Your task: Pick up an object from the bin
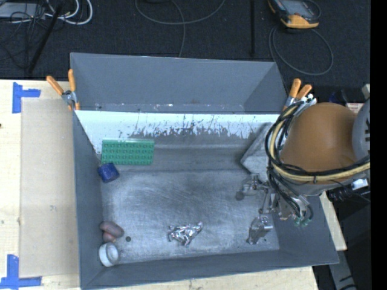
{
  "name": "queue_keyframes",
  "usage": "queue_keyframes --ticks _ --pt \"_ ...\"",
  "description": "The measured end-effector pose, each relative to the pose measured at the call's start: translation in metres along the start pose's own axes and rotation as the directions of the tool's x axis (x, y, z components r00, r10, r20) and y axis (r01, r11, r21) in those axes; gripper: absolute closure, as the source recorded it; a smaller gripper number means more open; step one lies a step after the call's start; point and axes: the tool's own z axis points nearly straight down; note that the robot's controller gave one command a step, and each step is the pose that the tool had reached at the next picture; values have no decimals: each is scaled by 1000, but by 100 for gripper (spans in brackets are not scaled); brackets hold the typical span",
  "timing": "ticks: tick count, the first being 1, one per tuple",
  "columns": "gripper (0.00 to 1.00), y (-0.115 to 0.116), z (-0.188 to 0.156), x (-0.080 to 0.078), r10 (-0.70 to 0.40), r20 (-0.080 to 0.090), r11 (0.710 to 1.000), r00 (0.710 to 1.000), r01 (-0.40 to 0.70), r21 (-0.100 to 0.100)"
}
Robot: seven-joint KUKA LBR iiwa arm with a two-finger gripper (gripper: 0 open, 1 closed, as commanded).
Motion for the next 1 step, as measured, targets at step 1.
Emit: queue_keyframes --ticks 1 --pt "0 -13 -4 -6 -260 2 966 966 260 0"
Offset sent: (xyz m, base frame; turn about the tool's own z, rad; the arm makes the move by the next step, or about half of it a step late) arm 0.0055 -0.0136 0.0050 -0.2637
